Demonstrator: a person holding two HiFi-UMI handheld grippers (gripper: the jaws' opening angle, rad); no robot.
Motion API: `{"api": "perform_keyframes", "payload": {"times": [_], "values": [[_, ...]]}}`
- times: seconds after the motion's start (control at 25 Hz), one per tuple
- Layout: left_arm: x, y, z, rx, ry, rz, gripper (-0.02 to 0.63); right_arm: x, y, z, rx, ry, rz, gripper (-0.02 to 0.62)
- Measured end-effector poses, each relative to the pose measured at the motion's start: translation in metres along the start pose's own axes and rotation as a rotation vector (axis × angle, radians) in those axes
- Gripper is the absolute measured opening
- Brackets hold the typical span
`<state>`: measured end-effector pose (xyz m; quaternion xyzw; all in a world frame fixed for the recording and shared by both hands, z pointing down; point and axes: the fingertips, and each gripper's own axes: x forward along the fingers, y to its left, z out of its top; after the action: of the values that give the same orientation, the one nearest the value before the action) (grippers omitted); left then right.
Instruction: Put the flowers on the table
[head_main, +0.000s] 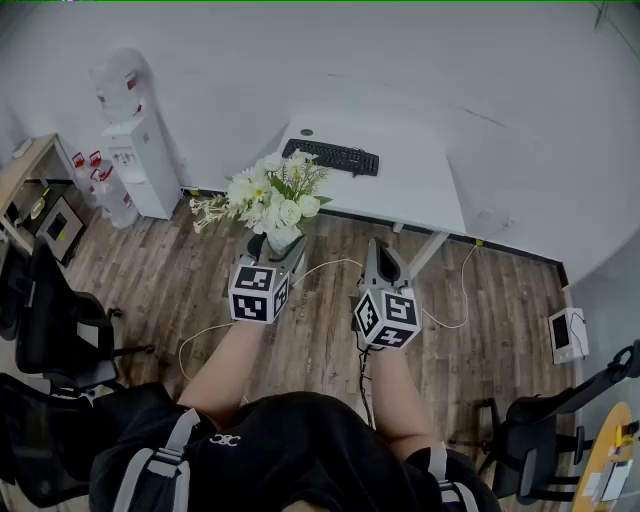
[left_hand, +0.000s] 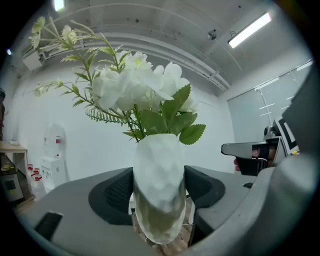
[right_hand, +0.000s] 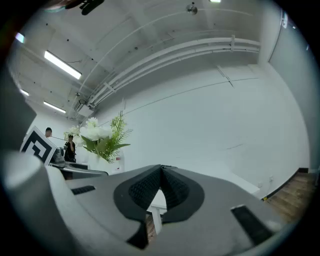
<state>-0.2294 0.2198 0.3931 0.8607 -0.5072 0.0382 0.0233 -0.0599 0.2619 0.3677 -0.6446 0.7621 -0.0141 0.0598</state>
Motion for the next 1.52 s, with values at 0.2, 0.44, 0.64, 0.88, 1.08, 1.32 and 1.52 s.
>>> {"api": "perform_keyframes", "payload": {"times": [0.2, 0.44, 0.64, 0.88, 1.08, 1.32, 1.52], "values": [[-0.001, 0.014, -0.004, 0.001, -0.006, -0.005, 0.330, 0.008, 0.012, -0.004, 0.015, -0.010, -0.002, 0.000], [-0.002, 0.042, -0.009, 0.005, -0.008, -0.023, 0.330, 0.021, 0.034, -0.010, 0.014, -0.019, -0.022, 0.000], [0.009, 0.050, -0.016, -0.007, 0.008, -0.043, 0.330, 0.032, 0.038, -0.018, 0.014, -0.008, -0.025, 0.000], [0.037, 0.060, -0.020, -0.012, 0.008, -0.044, 0.330, 0.058, 0.029, -0.021, 0.017, -0.028, -0.021, 0.002], [0.082, 0.065, -0.020, -0.009, 0.008, -0.039, 0.330, 0.099, 0.002, -0.028, 0.024, -0.021, -0.014, 0.002], [0.154, 0.069, -0.009, 0.003, 0.010, -0.028, 0.330, 0.162, -0.039, -0.028, 0.033, -0.016, -0.001, 0.001], [0.216, 0.069, 0.005, 0.005, 0.002, -0.014, 0.330, 0.216, -0.075, -0.025, 0.029, -0.007, 0.023, 0.001]]}}
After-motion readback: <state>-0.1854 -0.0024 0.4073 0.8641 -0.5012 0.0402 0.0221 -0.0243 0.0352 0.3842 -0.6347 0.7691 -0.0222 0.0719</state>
